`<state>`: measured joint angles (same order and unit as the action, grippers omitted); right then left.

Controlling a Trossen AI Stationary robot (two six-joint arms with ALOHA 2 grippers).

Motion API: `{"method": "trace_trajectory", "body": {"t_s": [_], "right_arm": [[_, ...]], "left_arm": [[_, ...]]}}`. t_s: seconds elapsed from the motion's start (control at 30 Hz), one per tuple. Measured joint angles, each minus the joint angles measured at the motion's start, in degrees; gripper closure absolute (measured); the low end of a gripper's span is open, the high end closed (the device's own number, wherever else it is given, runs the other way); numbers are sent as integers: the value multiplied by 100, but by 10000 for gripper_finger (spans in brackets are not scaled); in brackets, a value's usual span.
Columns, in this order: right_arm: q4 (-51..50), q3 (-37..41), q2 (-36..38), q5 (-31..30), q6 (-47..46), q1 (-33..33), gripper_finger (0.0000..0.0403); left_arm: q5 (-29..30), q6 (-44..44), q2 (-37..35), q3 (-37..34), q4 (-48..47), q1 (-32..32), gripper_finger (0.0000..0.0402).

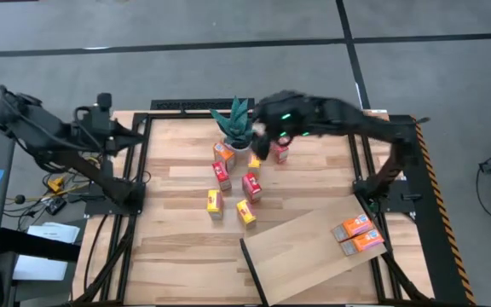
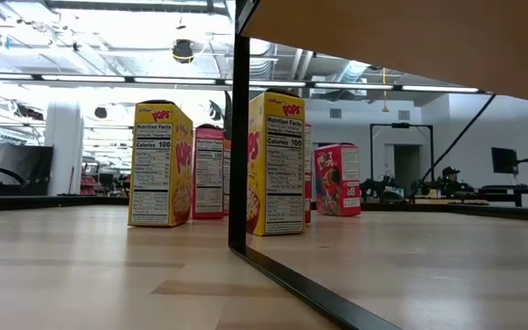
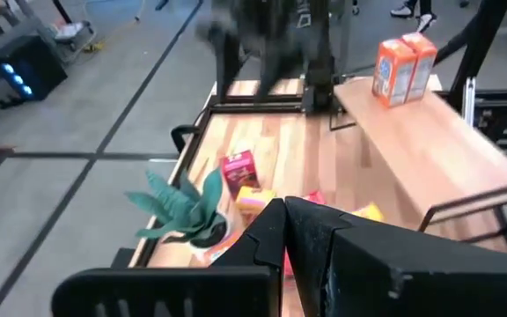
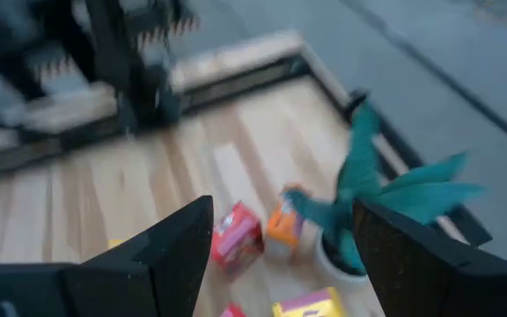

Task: Stack cereal on shelf
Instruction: Put the orange cereal box on the shelf aligned with the other orange cereal boxes

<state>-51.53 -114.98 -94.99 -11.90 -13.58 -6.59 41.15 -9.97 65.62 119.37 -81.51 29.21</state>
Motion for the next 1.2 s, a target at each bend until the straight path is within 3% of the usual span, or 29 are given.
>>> {"method": "trace_trajectory", "body": {"t_s": [0.13, 0.3, 0.5, 0.63, 0.8, 1.0, 1.13, 1.2], "right_arm": [[-160, 0, 594, -410, -173, 6, 112], [-397, 1, 1022, -506, -597, 6, 112], [-579, 0, 1190, -516, -1041, 77, 112], [-697, 7, 1114, -508, -1015, 140, 112], [-845, 7, 955, -494, -772, 129, 112], [-824, 7, 945, -479, -691, 129, 112], [-819, 7, 937, -475, -691, 152, 112], [-823, 7, 939, -475, -668, 170, 112]], "left_arm": [[244, 203, -1049, -1842, 878, 0, 401], [1220, 508, -2463, -4274, 2504, 0, 390], [1175, 537, -3741, -6358, 3975, -7, 319], [1156, 265, -4157, -7212, 4395, -21, 262], [988, -46, -4004, -7850, 4819, -414, 208], [-338, -404, -2844, -8078, 5759, -1599, 198], [-853, 554, -1905, -8089, 6382, -2538, 202], [-1700, 1058, -1634, -8085, 6962, -3193, 203]]}}
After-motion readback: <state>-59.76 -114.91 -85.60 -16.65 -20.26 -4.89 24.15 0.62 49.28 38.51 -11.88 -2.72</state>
